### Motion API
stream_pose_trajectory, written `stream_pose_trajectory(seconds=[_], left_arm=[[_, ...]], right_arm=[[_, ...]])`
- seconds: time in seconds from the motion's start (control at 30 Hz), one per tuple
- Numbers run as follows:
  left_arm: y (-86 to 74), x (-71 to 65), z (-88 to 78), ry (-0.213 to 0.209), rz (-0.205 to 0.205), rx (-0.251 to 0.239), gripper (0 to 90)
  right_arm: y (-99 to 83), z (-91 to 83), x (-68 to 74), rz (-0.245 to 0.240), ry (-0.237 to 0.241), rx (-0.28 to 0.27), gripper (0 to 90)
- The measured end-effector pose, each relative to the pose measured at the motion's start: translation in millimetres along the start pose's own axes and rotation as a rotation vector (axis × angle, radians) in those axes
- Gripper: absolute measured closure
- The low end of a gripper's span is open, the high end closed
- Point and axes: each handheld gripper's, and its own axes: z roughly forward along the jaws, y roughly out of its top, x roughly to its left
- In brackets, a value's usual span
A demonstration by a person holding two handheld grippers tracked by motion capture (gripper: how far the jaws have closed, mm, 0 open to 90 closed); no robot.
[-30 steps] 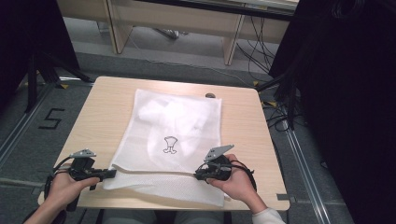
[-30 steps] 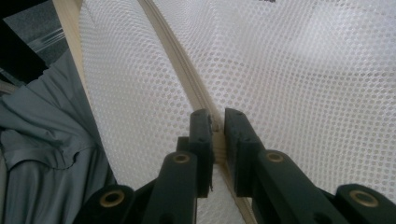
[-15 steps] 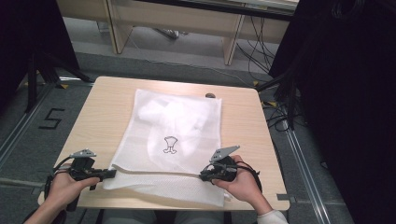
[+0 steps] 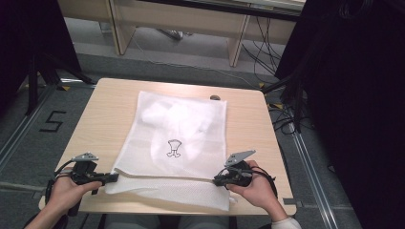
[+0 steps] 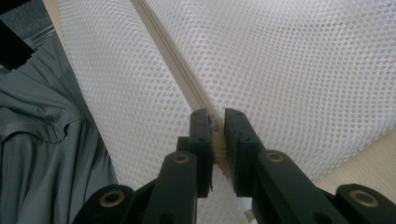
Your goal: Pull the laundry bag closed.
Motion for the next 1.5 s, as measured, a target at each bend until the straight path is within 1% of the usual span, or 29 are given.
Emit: stream_pose_trajectory(seconds=[0.07,0.23,0.27,0.33,0.37,0.4,0.5,0.53,0.57,0.6,0.63,0.67,0.8,0.83,0.87,0.9,0.93,0.97,1.1,1.13,1.17,1.27,1.3,1.33,1.37,1.4,1.43,1.47,1.5], left_arm=[[0.0,-0.1,0.1,0.000,-0.001,-0.001,85.5],[-0.3,0.5,0.0,-0.003,-0.002,0.002,85.5],[-0.4,0.4,0.1,-0.002,-0.003,0.000,85.6],[-0.5,0.6,-0.1,-0.003,-0.003,0.000,85.5],[-0.5,0.4,0.0,-0.004,-0.007,-0.002,85.5],[-0.6,0.3,-0.1,-0.005,-0.008,-0.003,85.5],[-1.3,0.4,0.5,-0.001,-0.019,0.001,85.5],[-1.5,0.5,0.8,0.006,-0.017,0.006,85.5],[-1.4,0.6,0.5,0.008,-0.013,0.014,85.6],[-1.4,0.2,0.9,0.007,-0.017,0.011,85.6],[-1.0,1.7,-0.6,0.012,0.008,0.034,85.6],[-1.4,0.1,1.0,0.009,-0.020,0.012,85.6],[-1.8,0.9,1.3,0.012,-0.019,0.018,85.6],[-1.8,1.0,1.3,0.011,-0.019,0.018,85.6],[-1.9,1.1,1.3,0.011,-0.019,0.017,85.6],[-1.9,0.9,1.3,0.010,-0.019,0.017,85.5],[-1.9,0.6,1.3,0.010,-0.020,0.018,85.5],[-1.9,0.6,1.2,0.011,-0.019,0.017,85.5],[-1.9,0.5,1.5,0.017,-0.016,0.017,85.5],[-2.0,0.3,1.6,0.018,-0.018,0.015,85.5],[-1.9,0.9,1.4,0.013,-0.016,0.020,85.5],[-2.1,1.4,1.5,0.014,-0.020,0.021,85.4],[-2.0,2.5,1.3,0.022,-0.014,0.031,85.0],[-2.6,1.9,2.3,0.011,-0.020,0.023,84.5],[-2.6,1.9,2.3,0.011,-0.020,0.023,83.1],[-3.1,2.4,3.4,0.007,-0.011,0.037,83.1],[-4.4,2.4,4.6,0.009,-0.004,0.044,81.1],[-4.8,2.3,4.7,0.000,0.002,0.050,79.6],[-5.1,1.7,4.4,0.015,0.016,0.037,78.5]], right_arm=[[-2.4,-3.0,-0.8,0.015,-0.004,0.005,82.6],[-7.5,-7.3,-5.6,0.017,-0.009,0.001,82.6],[-9.4,-8.6,-6.6,0.028,-0.008,0.009,82.6],[-10.3,-8.9,-7.7,0.020,-0.004,0.005,82.6],[-11.3,-9.7,-7.1,0.036,-0.005,0.009,82.6],[-12.1,-10.6,-8.5,0.024,-0.002,0.003,82.6],[-14.6,-12.1,-10.6,0.022,-0.002,0.006,82.6],[-15.9,-13.0,-8.6,0.057,0.006,0.010,82.6],[-16.9,-13.7,-11.7,0.033,0.005,0.007,82.6],[-17.7,-12.5,-13.5,0.014,0.008,0.001,82.6],[-19.2,-12.7,-12.3,0.039,0.010,-0.001,82.6],[-19.2,-13.8,-12.6,0.033,0.006,0.005,82.6],[-20.4,-12.4,-14.7,0.015,0.017,0.009,82.5],[-21.0,-12.8,-13.5,0.038,0.006,0.022,82.6],[-21.7,-11.9,-14.3,0.034,0.002,0.028,82.6],[-22.6,-10.4,-12.5,0.060,0.018,0.036,82.6],[-23.0,-8.4,-14.0,0.040,0.017,0.037,82.6],[-23.1,-8.0,-14.5,0.033,0.019,0.044,82.5],[-23.6,-7.7,-14.7,0.037,0.023,0.056,82.6],[-24.0,-7.3,-15.9,0.026,0.011,0.053,82.6],[-24.4,-7.0,-15.7,0.031,0.006,0.058,82.5],[-25.2,-4.2,-15.7,0.037,0.013,0.067,82.5],[-25.5,-2.7,-17.0,0.024,0.018,0.067,82.5],[-25.7,-2.6,-17.1,0.025,0.022,0.067,82.4],[-25.7,-2.6,-17.1,0.025,0.022,0.067,82.4],[-25.9,-2.6,-16.4,0.035,0.017,0.074,82.3],[-26.4,-1.0,-16.6,0.030,0.017,0.071,82.2],[-26.9,0.4,-17.3,0.021,0.021,0.071,82.0],[-27.8,1.0,-18.1,0.020,0.030,0.077,81.9]])
